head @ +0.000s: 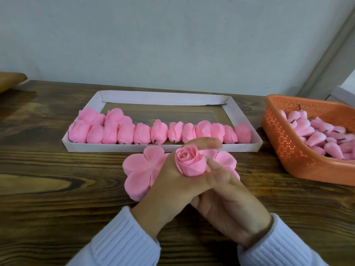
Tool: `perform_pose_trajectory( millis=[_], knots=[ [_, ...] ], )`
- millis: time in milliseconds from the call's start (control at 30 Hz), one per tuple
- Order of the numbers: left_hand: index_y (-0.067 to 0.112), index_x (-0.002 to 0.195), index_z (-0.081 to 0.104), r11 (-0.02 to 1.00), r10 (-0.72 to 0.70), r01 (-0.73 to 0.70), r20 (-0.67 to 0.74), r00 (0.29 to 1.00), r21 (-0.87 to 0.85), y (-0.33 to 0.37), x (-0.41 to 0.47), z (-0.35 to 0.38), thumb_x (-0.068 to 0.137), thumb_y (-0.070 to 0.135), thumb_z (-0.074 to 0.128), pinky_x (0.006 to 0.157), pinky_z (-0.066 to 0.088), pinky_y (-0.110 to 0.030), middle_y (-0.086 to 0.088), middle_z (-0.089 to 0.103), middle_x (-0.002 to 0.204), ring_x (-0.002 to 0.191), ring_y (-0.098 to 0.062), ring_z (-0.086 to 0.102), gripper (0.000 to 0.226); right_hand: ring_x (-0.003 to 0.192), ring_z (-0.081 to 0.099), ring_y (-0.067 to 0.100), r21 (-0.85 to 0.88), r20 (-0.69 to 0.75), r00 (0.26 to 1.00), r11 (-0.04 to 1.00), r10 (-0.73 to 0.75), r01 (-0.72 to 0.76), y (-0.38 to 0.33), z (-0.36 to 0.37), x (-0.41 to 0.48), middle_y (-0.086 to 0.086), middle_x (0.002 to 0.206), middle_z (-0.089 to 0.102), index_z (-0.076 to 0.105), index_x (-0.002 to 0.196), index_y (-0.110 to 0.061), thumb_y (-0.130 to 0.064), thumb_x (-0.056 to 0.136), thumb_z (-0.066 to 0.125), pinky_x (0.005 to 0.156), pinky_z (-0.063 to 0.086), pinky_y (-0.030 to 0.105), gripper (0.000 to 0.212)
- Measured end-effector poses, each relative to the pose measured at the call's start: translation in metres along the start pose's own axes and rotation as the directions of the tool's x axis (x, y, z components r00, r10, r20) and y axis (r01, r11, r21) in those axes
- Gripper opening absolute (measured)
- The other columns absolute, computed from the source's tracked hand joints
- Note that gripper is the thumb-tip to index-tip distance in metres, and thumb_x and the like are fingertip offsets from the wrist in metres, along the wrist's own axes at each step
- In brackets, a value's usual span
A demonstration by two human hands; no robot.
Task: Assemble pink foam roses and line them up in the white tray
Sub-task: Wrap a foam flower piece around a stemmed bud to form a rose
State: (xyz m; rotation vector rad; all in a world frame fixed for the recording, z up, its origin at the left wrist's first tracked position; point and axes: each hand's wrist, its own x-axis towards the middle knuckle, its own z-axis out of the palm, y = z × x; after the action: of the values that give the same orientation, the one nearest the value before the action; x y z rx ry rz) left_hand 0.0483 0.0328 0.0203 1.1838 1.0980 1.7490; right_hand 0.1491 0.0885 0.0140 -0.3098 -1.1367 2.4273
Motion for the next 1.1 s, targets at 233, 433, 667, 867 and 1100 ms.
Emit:
perform_pose_trajectory(
  millis=[233, 433, 667, 867, 1100],
  knots=[
    [0.043, 0.100, 0.072, 0.982, -0.148, 0.145, -0.018, 0.989, -0.117, -0.0008, -0.0028, -0.0005, 0.066, 0.041, 0.070, 0.058, 0.050, -0.017, 0.008, 0.072, 0.089, 0.083, -0.006, 0.068, 0.034, 0.108, 0.060, 0.034, -0.058, 0.001, 0.999, 0.997, -0.046, 0.046, 0.0006, -0.0027, 0.0020, 0.023, 0.120, 0.062, 0.055, 0.128, -0.001, -0.025, 0.079, 0.070, 0.092, 0.051, 0.042, 0.057],
    [0.040, 0.092, 0.072, 0.998, -0.041, 0.042, -0.012, 0.999, 0.041, -0.0009, -0.0038, 0.0018, 0.074, 0.041, 0.067, 0.056, 0.050, -0.013, 0.016, 0.071, 0.100, 0.083, -0.003, 0.069, 0.019, 0.076, 0.067, 0.020, -0.164, -0.068, 0.998, 0.986, -0.018, 0.007, 0.0018, -0.0018, 0.0013, 0.016, 0.089, 0.067, 0.074, 0.100, -0.008, -0.022, 0.089, 0.057, 0.066, 0.057, 0.027, 0.024],
    [0.040, 0.099, 0.073, 0.998, -0.061, 0.059, -0.097, 0.993, -0.020, -0.0032, -0.0012, 0.0002, 0.074, 0.042, 0.066, 0.064, 0.052, -0.017, 0.009, 0.073, 0.102, 0.096, -0.008, 0.069, 0.025, 0.109, 0.060, 0.033, -0.041, -0.016, 0.997, 0.997, -0.070, 0.069, -0.0015, -0.0008, 0.0025, 0.021, 0.116, 0.064, 0.056, 0.122, -0.001, -0.014, 0.078, 0.060, 0.091, 0.052, 0.039, 0.046],
    [0.027, 0.094, 0.074, 1.000, -0.005, 0.004, -0.047, 0.999, -0.021, 0.0002, -0.0020, 0.0022, 0.077, 0.030, 0.067, 0.063, 0.054, -0.018, 0.005, 0.073, 0.104, 0.090, -0.012, 0.071, 0.019, 0.110, 0.056, 0.037, -0.135, -0.082, 0.996, 0.991, -0.029, 0.018, -0.0006, -0.0001, 0.0006, 0.024, 0.116, 0.064, 0.057, 0.121, 0.004, -0.017, 0.094, 0.053, 0.091, 0.049, 0.044, 0.035],
    [0.035, 0.091, 0.076, 1.000, 0.011, -0.009, -0.126, 0.992, 0.015, -0.0044, 0.0012, 0.0013, 0.076, 0.037, 0.064, 0.074, 0.054, -0.023, 0.008, 0.073, 0.105, 0.102, -0.011, 0.068, 0.020, 0.094, 0.067, 0.022, -0.015, -0.008, 0.995, 0.995, -0.098, 0.097, -0.0017, -0.0009, 0.0025, 0.016, 0.101, 0.069, 0.055, 0.117, 0.003, -0.005, 0.081, 0.060, 0.086, 0.055, 0.033, 0.037]
  ],
)
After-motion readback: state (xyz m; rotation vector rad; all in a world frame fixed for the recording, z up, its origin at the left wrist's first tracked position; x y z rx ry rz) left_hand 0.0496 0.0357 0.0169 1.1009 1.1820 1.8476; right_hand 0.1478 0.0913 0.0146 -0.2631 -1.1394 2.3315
